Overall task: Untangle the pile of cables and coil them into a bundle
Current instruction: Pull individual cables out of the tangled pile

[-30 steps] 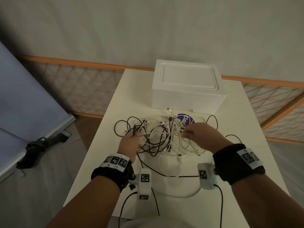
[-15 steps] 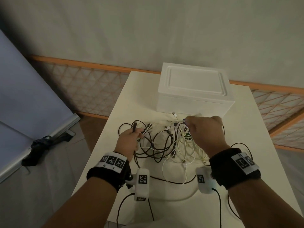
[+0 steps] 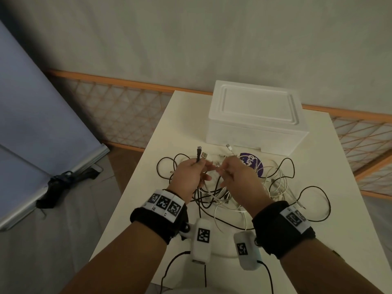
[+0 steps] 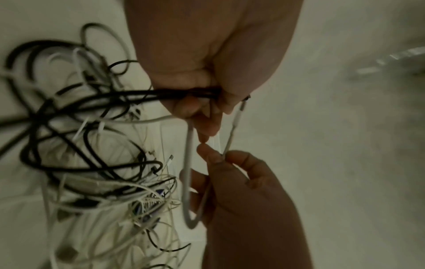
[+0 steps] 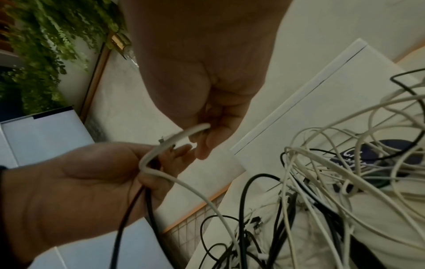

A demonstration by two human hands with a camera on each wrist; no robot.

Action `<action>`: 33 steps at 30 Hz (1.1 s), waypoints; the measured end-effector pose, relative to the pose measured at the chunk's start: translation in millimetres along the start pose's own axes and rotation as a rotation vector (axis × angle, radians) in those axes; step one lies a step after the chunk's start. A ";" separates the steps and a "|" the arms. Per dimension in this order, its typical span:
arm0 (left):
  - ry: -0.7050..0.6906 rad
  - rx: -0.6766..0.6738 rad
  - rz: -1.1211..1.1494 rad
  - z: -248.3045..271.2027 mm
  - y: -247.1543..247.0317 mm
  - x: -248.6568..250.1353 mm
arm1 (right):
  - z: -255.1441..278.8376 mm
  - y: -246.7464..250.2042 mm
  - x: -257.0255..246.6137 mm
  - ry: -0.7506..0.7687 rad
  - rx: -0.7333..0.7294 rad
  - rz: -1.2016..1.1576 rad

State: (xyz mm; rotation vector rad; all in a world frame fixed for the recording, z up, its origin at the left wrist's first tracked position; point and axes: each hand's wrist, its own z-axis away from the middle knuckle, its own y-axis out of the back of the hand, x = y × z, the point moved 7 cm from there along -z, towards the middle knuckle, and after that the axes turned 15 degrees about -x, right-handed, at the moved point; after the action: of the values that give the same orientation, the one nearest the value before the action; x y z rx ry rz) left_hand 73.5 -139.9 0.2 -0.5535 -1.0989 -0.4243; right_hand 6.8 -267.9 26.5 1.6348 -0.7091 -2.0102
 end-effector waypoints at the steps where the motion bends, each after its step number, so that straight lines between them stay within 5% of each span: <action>1: -0.016 -0.010 -0.036 1.6 -2.5 1.7 | 0.6 -0.2 1.2 -0.004 0.003 -0.003; 13: -0.118 -0.130 -0.251 4.6 -17.5 11.6 | 2.9 5.9 -6.3 0.041 0.038 -0.112; 20: -0.152 -0.023 -0.096 2.6 -10.1 6.9 | 0.1 0.5 -17.0 0.116 -0.031 -0.110; 28: -0.141 0.227 0.600 1.9 57.7 -12.4 | 11.3 2.1 27.1 -0.038 -0.320 -0.090; 33: -0.222 0.281 0.508 4.3 67.1 -7.5 | 11.0 -5.6 36.7 -0.097 -0.405 0.091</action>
State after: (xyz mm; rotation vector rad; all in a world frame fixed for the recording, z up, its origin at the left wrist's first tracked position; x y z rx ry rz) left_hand 106.2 -83.9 -19.1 -0.6136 -1.1568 0.2366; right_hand -11.3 -285.7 -2.8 1.2557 -0.3669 -2.0172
